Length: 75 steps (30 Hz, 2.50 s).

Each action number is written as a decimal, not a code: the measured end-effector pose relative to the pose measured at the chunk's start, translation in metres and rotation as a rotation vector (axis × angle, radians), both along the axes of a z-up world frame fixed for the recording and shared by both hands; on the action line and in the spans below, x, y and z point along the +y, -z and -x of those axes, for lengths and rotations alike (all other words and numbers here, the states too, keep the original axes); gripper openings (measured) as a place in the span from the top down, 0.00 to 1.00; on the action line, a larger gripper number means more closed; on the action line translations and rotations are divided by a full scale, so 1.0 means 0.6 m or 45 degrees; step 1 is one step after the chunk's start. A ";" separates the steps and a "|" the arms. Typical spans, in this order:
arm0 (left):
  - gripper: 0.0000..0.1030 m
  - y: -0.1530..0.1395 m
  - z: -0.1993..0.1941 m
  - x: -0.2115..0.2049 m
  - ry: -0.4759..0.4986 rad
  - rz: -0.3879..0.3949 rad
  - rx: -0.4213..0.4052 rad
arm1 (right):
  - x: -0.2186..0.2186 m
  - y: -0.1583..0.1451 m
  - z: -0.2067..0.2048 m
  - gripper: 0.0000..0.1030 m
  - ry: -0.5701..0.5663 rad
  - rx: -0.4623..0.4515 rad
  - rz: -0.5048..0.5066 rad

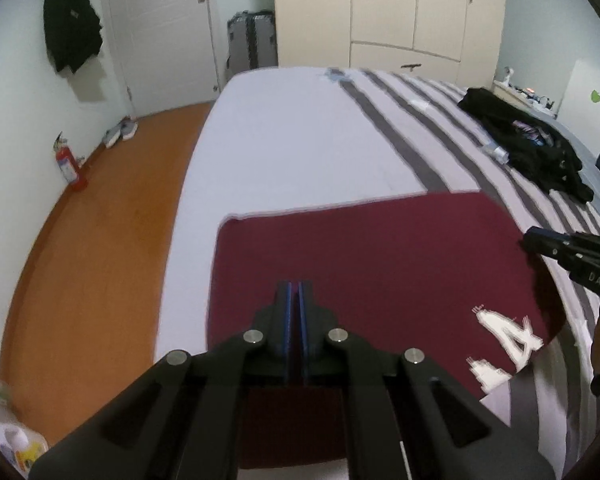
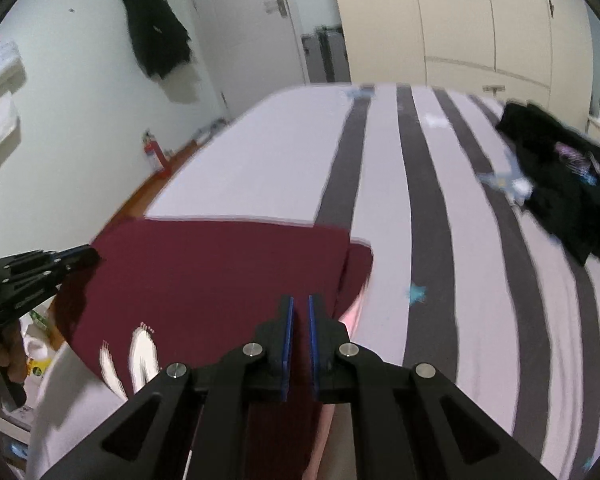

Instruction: Fold clothes

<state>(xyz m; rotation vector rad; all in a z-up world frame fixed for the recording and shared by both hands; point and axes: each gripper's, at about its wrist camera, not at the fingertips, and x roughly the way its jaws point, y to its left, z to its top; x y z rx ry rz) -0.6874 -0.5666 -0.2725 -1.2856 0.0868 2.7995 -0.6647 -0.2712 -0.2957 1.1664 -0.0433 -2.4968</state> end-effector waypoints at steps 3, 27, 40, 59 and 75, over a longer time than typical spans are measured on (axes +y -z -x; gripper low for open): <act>0.97 0.005 -0.006 0.007 -0.025 -0.007 -0.002 | -0.002 0.028 -0.001 0.93 0.029 -0.019 -0.028; 0.99 -0.037 -0.078 -0.052 -0.225 -0.030 0.071 | 0.032 -0.017 -0.017 0.93 0.083 0.031 -0.024; 0.99 -0.014 -0.128 0.008 -0.182 -0.064 0.046 | -0.066 0.018 -0.089 0.97 -0.001 -0.018 -0.026; 0.99 -0.090 -0.261 0.025 -0.260 -0.032 0.042 | 0.116 -0.051 -0.122 0.98 0.106 0.024 -0.100; 0.28 -0.185 -0.611 0.299 -0.478 -0.008 0.108 | 0.212 -0.146 -0.436 0.43 -0.129 0.021 -0.030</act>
